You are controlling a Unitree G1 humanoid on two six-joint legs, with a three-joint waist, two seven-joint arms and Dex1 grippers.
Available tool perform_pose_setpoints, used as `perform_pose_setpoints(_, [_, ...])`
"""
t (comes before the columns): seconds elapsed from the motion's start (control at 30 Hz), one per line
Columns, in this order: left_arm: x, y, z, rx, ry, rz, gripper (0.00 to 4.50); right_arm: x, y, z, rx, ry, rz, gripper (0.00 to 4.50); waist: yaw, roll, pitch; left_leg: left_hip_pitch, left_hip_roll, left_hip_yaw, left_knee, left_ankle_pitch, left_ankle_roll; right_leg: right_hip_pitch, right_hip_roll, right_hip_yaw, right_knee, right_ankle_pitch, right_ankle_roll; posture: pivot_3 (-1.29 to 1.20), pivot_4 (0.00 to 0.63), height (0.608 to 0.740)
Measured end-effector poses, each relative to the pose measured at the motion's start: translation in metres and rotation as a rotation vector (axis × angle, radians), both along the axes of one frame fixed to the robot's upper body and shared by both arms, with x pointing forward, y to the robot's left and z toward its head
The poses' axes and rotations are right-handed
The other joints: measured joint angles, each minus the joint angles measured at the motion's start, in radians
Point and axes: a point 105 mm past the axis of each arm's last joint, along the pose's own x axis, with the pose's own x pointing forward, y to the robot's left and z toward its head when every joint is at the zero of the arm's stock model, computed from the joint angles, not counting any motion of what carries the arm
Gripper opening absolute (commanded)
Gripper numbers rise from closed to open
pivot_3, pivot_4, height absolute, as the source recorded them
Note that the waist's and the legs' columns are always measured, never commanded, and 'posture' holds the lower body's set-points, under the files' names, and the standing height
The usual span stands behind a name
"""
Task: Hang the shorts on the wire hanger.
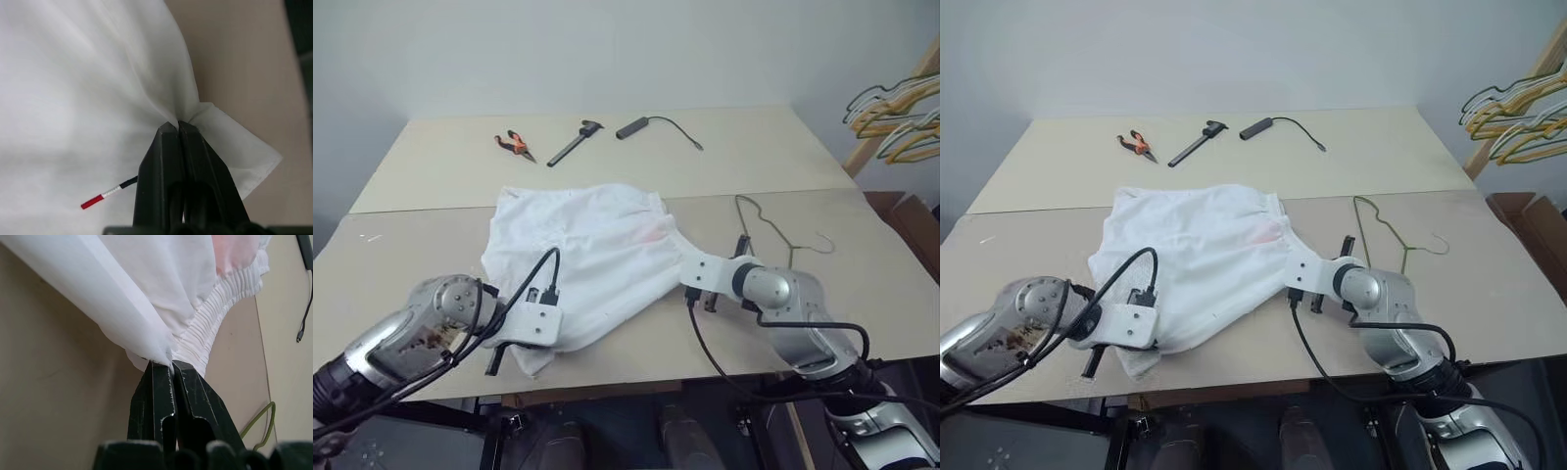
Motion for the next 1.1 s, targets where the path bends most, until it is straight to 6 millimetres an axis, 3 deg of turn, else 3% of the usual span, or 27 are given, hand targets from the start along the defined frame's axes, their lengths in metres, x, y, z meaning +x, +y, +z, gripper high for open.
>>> perform_pose_setpoints(0.13, [0.060, 0.042, 0.013, 0.074, -0.218, 0.134, 0.03, 0.000, 0.015, 0.007, 0.051, -0.017, 0.031, 0.00, -0.001, 0.000, 0.000, -0.002, 0.000, 0.000, 0.000, 0.001, 0.001, -0.001, 0.000, 0.000, 0.000, 0.000, 0.000, -0.11, 0.140, 0.740])
perform_pose_setpoints(0.23, [0.093, 0.058, 0.023, 0.118, -0.367, 0.137, 0.03, -0.001, 0.026, 0.013, 0.079, -0.036, 0.055, 0.00, 0.000, 0.000, 0.000, -0.010, -0.002, -0.001, 0.000, 0.001, 0.001, -0.008, -0.002, -0.001, 0.000, 0.004, -0.007, -0.11, 0.137, 0.740])
perform_pose_setpoints(0.37, [0.112, 0.064, 0.026, 0.148, -0.465, 0.090, 0.03, -0.003, 0.032, 0.015, 0.087, -0.042, 0.071, 0.00, 0.000, 0.000, 0.000, -0.024, -0.003, -0.002, 0.002, 0.001, 0.001, -0.023, -0.004, -0.002, 0.003, 0.005, -0.007, -0.12, 0.131, 0.740])
perform_pose_setpoints(0.53, [0.102, 0.070, 0.019, 0.153, -0.469, -0.002, 0.03, -0.011, 0.035, 0.000, 0.092, 0.000, 0.071, 0.00, -0.006, 0.000, 0.000, -0.020, -0.003, -0.001, 0.002, 0.001, 0.001, -0.019, -0.003, -0.001, 0.004, 0.006, -0.007, -0.13, 0.130, 0.740])
perform_pose_setpoints(0.7, [0.064, 0.076, 0.017, 0.074, -0.289, -0.050, 0.03, -0.018, 0.038, -0.006, 0.095, 0.018, 0.081, 0.00, -0.021, 0.000, 0.000, -0.019, -0.002, -0.001, 0.002, 0.001, 0.001, -0.019, -0.003, -0.001, 0.004, 0.006, -0.007, -0.12, 0.132, 0.740])
perform_pose_setpoints(0.87, [0.043, 0.080, 0.016, 0.081, -0.179, -0.090, 0.03, -0.020, 0.040, -0.005, 0.100, 0.013, 0.093, 0.00, -0.025, 0.000, 0.000, -0.019, -0.002, -0.001, 0.002, 0.001, 0.001, -0.019, -0.003, -0.002, 0.004, 0.006, -0.007, -0.10, 0.134, 0.740])
perform_pose_setpoints(0.97, [0.033, 0.082, 0.017, 0.056, -0.132, -0.063, 0.64, -0.021, 0.044, -0.005, 0.102, 0.015, 0.103, 0.00, -0.028, 0.000, 0.000, -0.020, -0.001, -0.001, 0.002, 0.001, 0.001, -0.020, -0.002, -0.002, 0.004, 0.006, -0.007, -0.10, 0.135, 0.740])
perform_pose_setpoints(1.1, [0.016, 0.077, 0.026, -0.005, -0.073, -0.041, 1.82, -0.019, 0.042, -0.005, 0.095, 0.010, 0.094, 0.00, -0.028, 0.000, 0.000, -0.021, -0.001, -0.002, 0.002, 0.001, 0.001, -0.021, -0.002, -0.002, 0.004, 0.006, -0.007, -0.09, 0.139, 0.740])
